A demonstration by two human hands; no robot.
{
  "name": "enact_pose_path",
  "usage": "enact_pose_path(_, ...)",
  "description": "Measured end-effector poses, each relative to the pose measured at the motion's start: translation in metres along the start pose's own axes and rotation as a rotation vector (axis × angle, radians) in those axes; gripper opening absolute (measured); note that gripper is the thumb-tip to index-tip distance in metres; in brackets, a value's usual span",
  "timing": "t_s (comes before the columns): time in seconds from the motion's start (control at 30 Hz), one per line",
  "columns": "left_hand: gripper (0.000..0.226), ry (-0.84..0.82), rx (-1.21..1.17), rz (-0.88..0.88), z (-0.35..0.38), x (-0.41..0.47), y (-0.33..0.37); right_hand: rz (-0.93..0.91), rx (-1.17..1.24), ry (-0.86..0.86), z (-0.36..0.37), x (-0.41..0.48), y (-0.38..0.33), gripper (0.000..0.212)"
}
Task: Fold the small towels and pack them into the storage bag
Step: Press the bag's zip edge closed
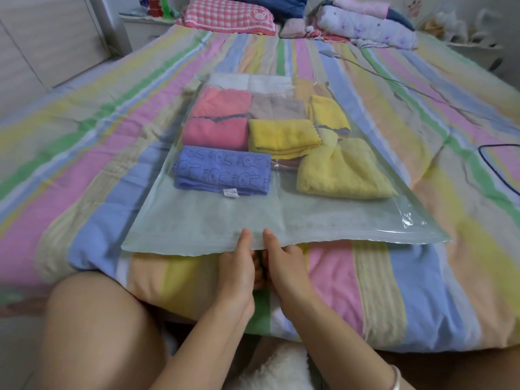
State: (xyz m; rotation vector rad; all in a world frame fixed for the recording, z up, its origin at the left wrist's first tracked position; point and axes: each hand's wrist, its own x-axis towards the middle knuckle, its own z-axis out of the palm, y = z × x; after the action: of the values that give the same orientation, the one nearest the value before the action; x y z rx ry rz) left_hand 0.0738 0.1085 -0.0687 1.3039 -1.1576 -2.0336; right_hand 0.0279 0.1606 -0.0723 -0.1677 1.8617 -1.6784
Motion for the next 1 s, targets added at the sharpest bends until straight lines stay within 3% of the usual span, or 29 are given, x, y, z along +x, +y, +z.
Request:
enact_pose_path(0.1, 0.038, 0.031, 0.006, 0.003, -0.004, 0.003, 0.000, -0.035, 0.050, 0.050, 0.007, 0.002, 0.007, 0.047)
enact_pose_path(0.27, 0.050, 0.058, -0.025, 0.004, -0.010, 0.002, 0.005, -0.045, 0.017, 0.077, 0.003, 0.001, 0.005, 0.059)
enact_pose_path(0.4, 0.046, 0.053, -0.090, 0.009, -0.026, 0.009, 0.010, -0.052, 0.003, 0.089, 0.002, 0.002, 0.008, 0.062)
enact_pose_path(1.0, 0.049, 0.072, -0.137, 0.067, -0.087, 0.030, 0.026, -0.016, 0.072, 0.134, 0.008, -0.005, 0.002, 0.048)
